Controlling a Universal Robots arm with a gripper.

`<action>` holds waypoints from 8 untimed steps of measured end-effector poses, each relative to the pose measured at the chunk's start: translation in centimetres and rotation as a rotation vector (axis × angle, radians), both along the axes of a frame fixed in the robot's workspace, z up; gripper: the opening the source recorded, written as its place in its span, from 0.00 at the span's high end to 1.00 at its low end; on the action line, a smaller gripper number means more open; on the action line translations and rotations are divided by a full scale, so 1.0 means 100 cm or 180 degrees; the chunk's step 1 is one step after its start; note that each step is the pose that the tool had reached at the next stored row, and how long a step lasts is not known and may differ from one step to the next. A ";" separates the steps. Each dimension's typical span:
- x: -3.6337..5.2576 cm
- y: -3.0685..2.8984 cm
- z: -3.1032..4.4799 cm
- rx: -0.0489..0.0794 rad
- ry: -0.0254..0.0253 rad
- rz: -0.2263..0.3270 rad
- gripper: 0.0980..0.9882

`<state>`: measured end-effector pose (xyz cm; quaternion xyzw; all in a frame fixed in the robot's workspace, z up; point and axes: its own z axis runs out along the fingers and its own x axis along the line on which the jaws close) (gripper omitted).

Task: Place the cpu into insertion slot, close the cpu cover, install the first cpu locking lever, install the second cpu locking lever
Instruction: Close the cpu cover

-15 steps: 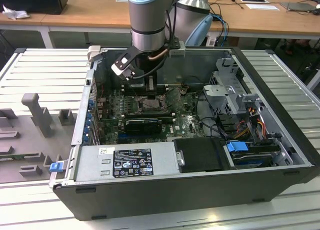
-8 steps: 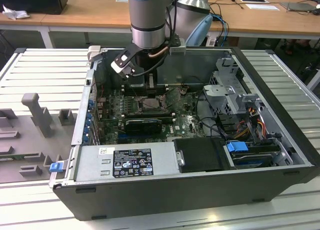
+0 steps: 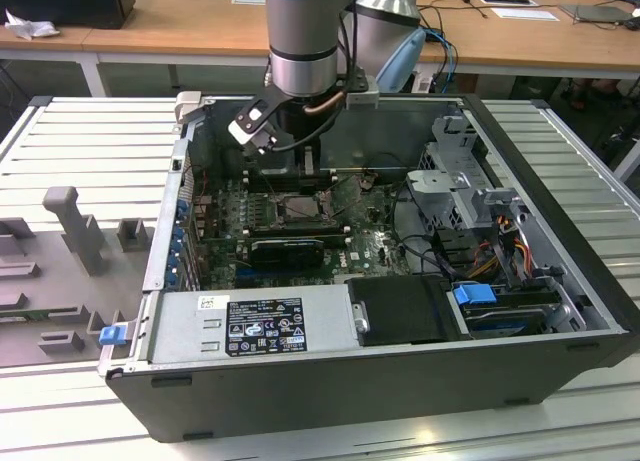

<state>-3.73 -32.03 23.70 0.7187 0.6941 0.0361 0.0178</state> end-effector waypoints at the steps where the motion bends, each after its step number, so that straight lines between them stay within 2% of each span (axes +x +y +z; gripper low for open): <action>1: 0.0008 -0.0001 0.0000 0.0000 0.0000 -0.0002 0.99; 4: 0.0023 -0.0001 0.0002 -0.0001 0.0001 -0.0005 0.99; 5: 0.0023 -0.0001 0.0019 -0.0001 0.0001 -0.0004 0.99; 6: 0.0024 -0.0001 0.0073 0.0000 0.0000 -0.0004 0.99; 8: 0.0037 -0.0001 0.0098 0.0000 0.0000 -0.0003 0.99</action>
